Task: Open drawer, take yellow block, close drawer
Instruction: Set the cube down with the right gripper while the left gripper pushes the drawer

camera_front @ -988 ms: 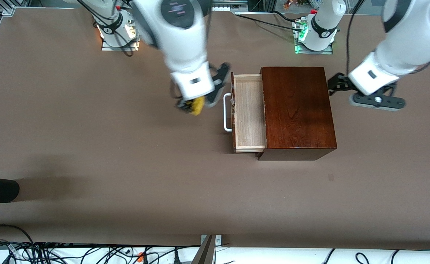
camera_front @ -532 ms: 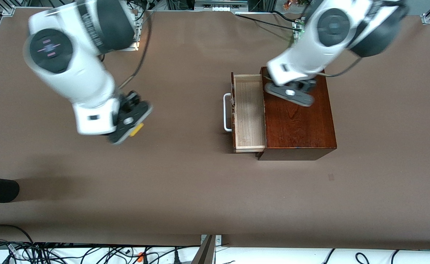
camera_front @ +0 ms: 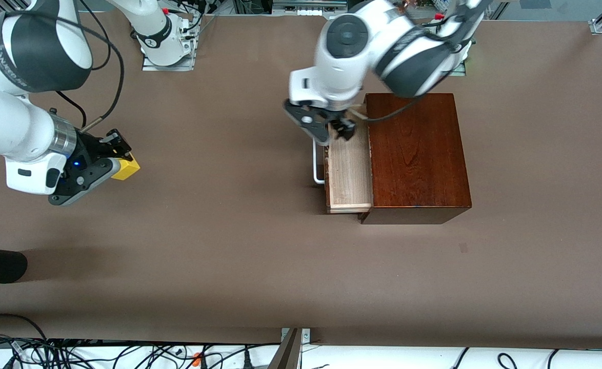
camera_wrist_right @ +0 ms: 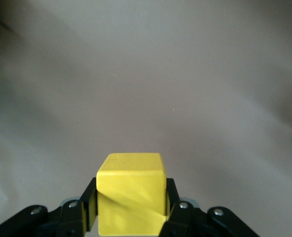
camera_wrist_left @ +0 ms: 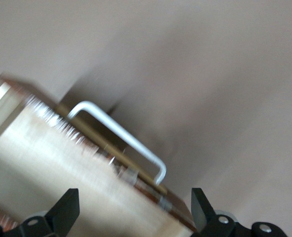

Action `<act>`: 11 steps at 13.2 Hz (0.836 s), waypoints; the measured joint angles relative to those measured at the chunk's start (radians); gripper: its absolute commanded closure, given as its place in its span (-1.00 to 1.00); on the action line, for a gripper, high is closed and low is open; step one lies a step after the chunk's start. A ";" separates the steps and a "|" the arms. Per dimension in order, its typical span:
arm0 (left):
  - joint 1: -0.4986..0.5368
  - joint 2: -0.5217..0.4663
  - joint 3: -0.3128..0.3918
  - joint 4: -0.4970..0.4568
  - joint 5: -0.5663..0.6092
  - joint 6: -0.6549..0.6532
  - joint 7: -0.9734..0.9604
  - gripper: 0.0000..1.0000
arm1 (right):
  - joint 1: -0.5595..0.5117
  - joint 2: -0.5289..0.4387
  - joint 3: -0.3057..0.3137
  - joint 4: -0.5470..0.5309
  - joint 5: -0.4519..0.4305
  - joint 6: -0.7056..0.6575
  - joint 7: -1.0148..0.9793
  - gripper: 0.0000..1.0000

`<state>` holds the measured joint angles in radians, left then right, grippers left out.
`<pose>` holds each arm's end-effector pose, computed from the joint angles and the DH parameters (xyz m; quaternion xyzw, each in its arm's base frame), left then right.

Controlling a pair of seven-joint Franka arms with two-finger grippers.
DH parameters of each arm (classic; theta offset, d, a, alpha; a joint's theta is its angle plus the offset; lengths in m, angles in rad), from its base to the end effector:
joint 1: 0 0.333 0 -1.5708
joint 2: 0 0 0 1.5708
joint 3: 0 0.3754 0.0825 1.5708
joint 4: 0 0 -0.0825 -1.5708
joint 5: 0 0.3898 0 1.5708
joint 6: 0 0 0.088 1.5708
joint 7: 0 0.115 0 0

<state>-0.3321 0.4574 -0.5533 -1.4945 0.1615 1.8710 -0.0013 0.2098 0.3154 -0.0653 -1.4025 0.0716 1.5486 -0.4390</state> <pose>0.5066 -0.4899 0.4799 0.9023 -0.4293 -0.0228 0.0338 0.6507 0.1100 0.5611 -0.9545 -0.2851 0.0795 0.0376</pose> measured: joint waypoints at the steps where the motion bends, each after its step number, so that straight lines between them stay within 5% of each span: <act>1: -0.031 0.033 0.000 0.001 0.040 0.047 0.066 -1.00 | -0.011 -0.022 0.000 -0.080 -0.009 0.057 0.008 1.00; 6: -0.066 0.165 0.009 0.006 0.135 0.211 0.518 -1.00 | -0.073 -0.047 -0.001 -0.399 -0.037 0.364 0.033 1.00; 11: -0.068 0.220 0.010 -0.002 0.223 0.217 0.705 -1.00 | -0.105 0.015 -0.001 -0.488 -0.042 0.512 0.232 1.00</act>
<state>-0.4002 0.6773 -0.5431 -1.4968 0.3841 2.0877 0.7039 0.1044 0.3305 -0.0667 -1.8902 0.0296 2.0604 -0.2074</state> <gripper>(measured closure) 0.000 0.445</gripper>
